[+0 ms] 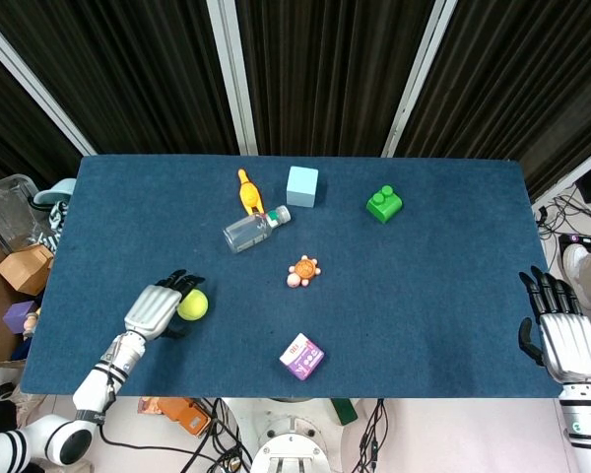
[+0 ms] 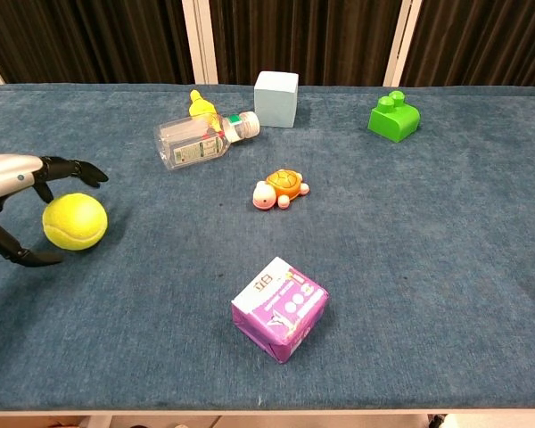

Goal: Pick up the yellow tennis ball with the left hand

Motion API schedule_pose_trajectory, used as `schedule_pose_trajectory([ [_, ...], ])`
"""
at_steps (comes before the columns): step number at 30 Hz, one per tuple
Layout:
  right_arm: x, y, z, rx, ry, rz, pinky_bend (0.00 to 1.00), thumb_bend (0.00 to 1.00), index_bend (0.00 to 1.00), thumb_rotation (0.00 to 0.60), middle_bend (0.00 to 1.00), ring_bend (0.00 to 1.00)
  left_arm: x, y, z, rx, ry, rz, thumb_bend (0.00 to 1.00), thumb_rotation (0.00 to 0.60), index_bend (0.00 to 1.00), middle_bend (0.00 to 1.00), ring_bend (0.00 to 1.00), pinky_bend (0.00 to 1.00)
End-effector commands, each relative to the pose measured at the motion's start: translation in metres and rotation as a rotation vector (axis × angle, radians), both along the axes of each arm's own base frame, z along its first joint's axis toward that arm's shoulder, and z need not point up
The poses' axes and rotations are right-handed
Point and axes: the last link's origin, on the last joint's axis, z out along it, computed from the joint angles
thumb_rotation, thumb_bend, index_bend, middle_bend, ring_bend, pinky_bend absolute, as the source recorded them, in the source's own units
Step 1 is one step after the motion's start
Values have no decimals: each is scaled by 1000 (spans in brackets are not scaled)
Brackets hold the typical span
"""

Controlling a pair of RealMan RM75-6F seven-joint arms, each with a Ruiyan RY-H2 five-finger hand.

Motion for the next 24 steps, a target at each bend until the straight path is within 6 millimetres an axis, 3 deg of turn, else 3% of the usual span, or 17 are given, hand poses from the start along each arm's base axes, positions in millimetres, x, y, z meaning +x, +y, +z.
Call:
schedule_pose_trajectory([
  [1,0,0,0,1,0,0,113,850,0,600,33,105,0,2,-1,14,-2,7,214,600,254,352,278,488],
  [5,0,-1,0,3,-1,1,113,850,0,600,33,105,4,3,7,58,5,-31,312,600,492,534,449,667],
  [8,1,0,-1,2,-2,3,113,850,0,600,33,105,8,6,20,98,-3,-38,360,600,582,605,507,712],
  [13,0,-1,0,0,-6,-1,113,849,0,600,33,105,16,15,54,181,15,-65,365,600,621,611,511,714],
  [24,1,-1,-1,2,-3,2,113,850,0,600,33,105,53,35,173,435,57,-140,349,600,621,610,511,714],
])
